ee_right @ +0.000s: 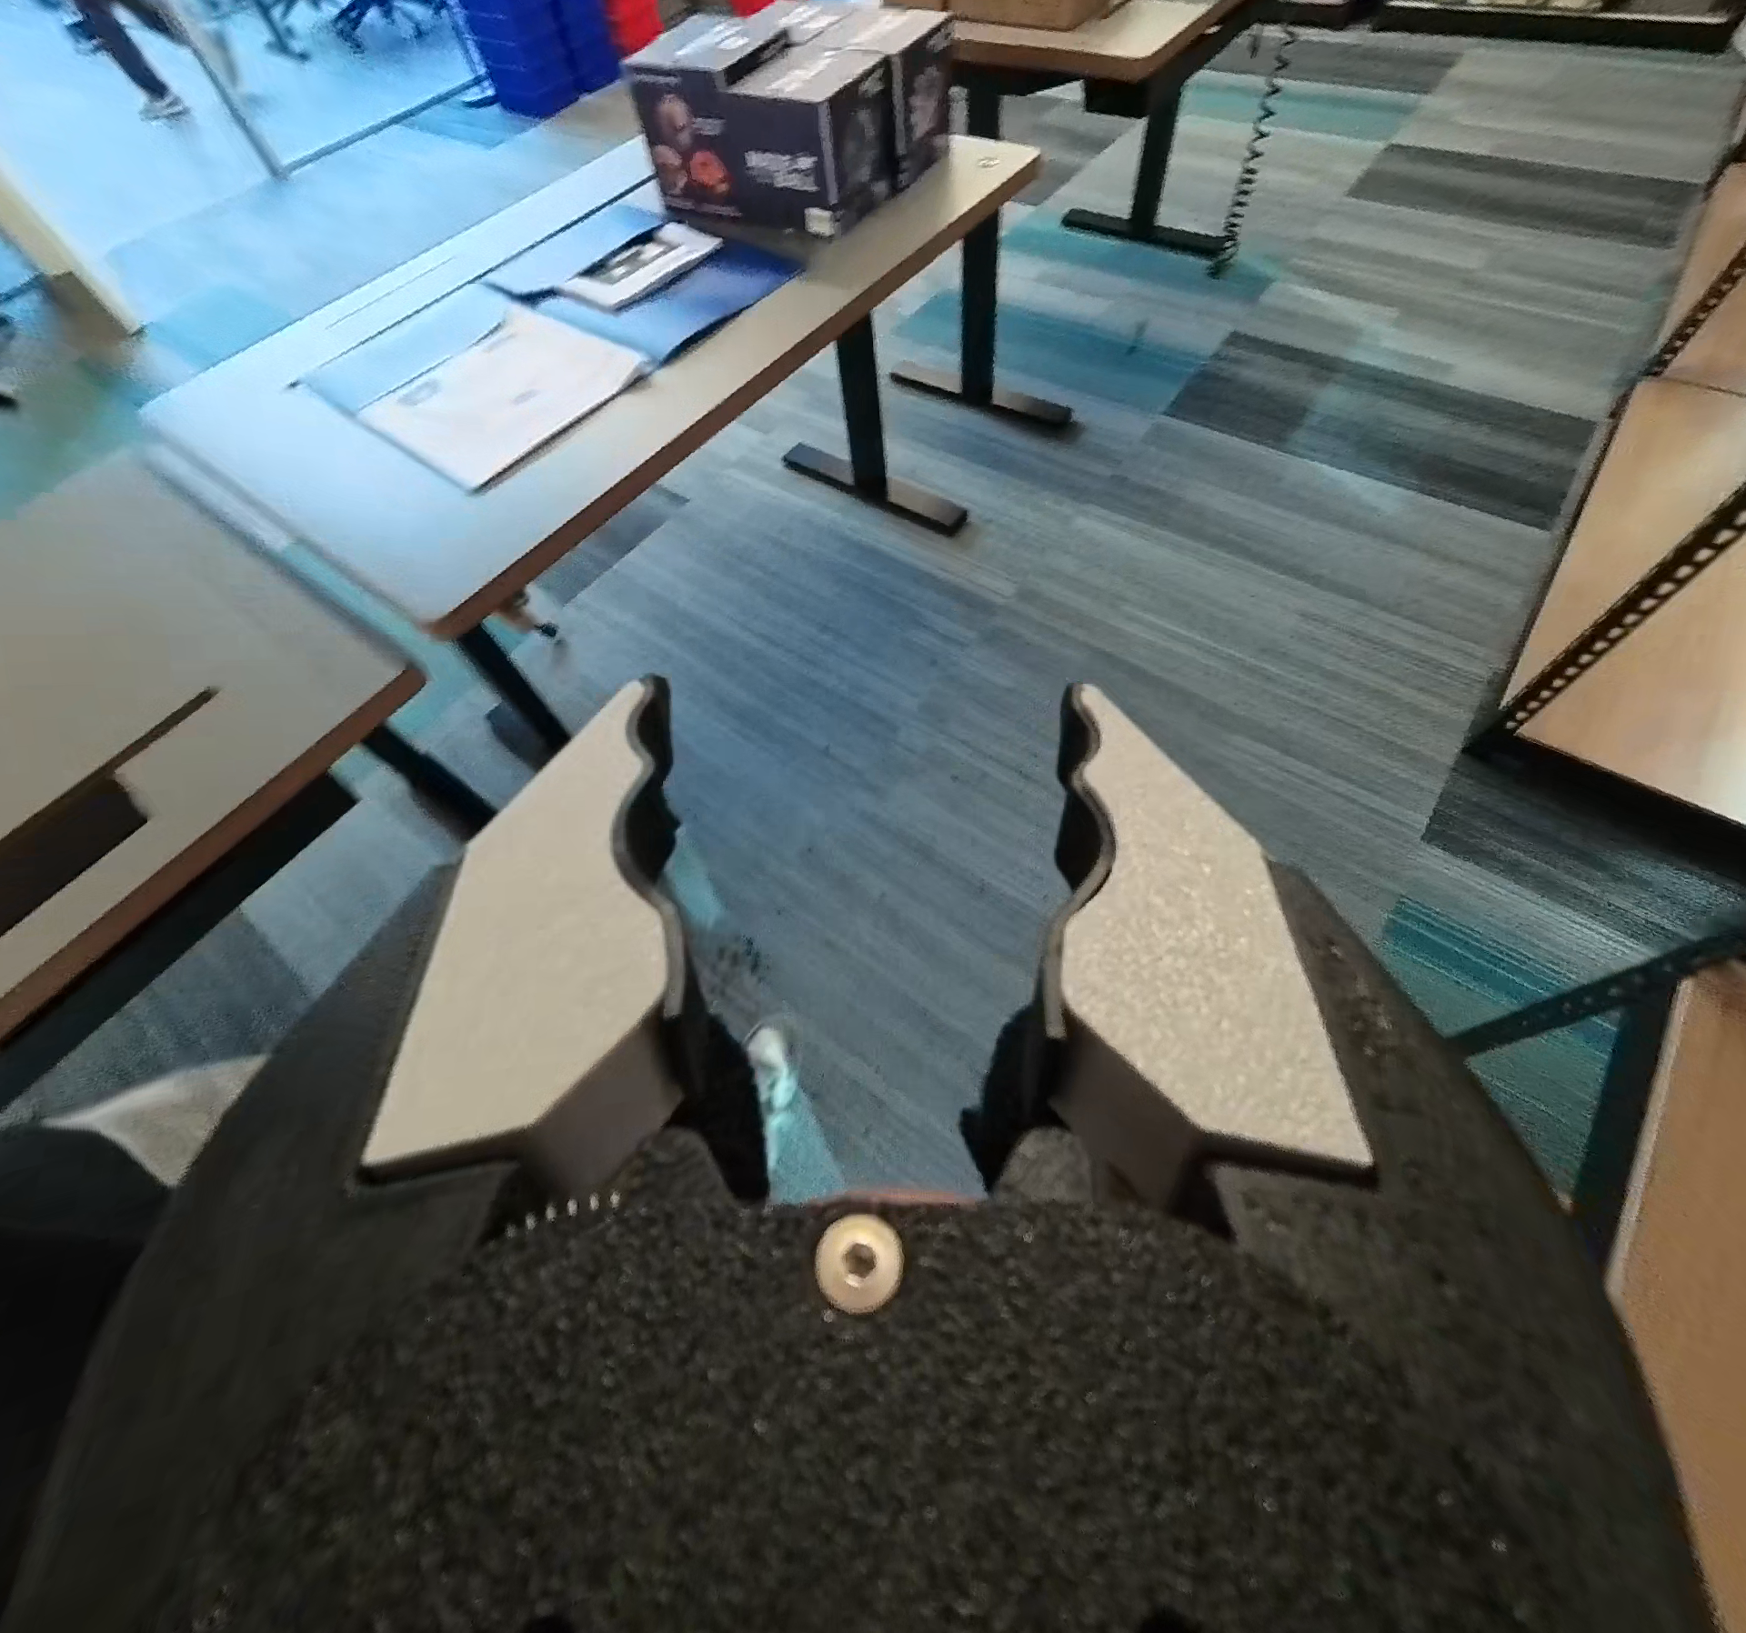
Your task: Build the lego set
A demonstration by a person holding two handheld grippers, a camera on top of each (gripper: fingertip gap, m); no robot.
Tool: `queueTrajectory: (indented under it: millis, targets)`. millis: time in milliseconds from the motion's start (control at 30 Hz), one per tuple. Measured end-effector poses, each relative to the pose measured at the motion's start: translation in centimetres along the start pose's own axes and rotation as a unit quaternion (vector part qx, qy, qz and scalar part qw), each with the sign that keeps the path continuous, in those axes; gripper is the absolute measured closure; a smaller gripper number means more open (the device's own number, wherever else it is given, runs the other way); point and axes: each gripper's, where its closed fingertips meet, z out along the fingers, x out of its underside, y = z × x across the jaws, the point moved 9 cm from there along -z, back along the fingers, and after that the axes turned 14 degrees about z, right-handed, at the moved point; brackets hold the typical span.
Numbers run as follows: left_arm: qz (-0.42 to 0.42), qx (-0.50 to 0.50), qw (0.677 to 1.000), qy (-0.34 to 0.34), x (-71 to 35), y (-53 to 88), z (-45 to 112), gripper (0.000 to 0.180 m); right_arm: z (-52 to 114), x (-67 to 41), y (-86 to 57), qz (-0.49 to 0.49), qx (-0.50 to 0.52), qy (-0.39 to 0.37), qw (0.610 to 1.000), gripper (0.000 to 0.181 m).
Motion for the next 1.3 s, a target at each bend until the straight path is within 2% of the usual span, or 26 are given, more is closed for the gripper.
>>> queueTrajectory:
  millis: [33, 233, 400, 533, 767, 967, 1300]
  targets:
    - [-0.003, 0.0, 1.0, 0.0, -0.8, 1.4, 2.6, 0.135, 2.3, -1.3, -1.2, 0.008, 0.003, -0.004, 1.0, 0.099]
    - [-0.006, 0.034, 0.999, -0.024, -7.7, 10.4, 20.1, 0.135, 17.5, -8.2, -8.5, 0.002, 0.001, 0.007, 1.0, 0.105]
    - [0.007, 0.055, 0.997, -0.044, -17.9, 18.7, 32.9, 0.136, 27.5, -17.8, -14.5, 0.048, 0.003, 0.006, 0.999, 0.105]
    - [0.044, 0.063, 0.997, -0.026, -24.4, 24.6, 42.5, 0.136, 33.8, -25.5, -20.3, 0.021, 0.04, 0.003, 0.999, 0.107]
    - [0.084, 0.079, 0.993, -0.03, -32.8, 31.5, 59.4, 0.137, 46.8, -34.2, -32.1, 0.039, 0.081, -0.025, 0.996, 0.109]
    - [0.086, 0.081, 0.993, -0.028, -39.1, 36.6, 76.4, 0.137, 61.3, -42.1, -43.3, 0.03, 0.052, -0.019, 0.998, 0.11]
    - [0.06, 0.049, 0.997, -0.009, -52.9, 47.9, 98.1, 0.137, 83.6, -63.1, -57.0, -0.007, -0.015, 0.005, 1.0, 0.112]
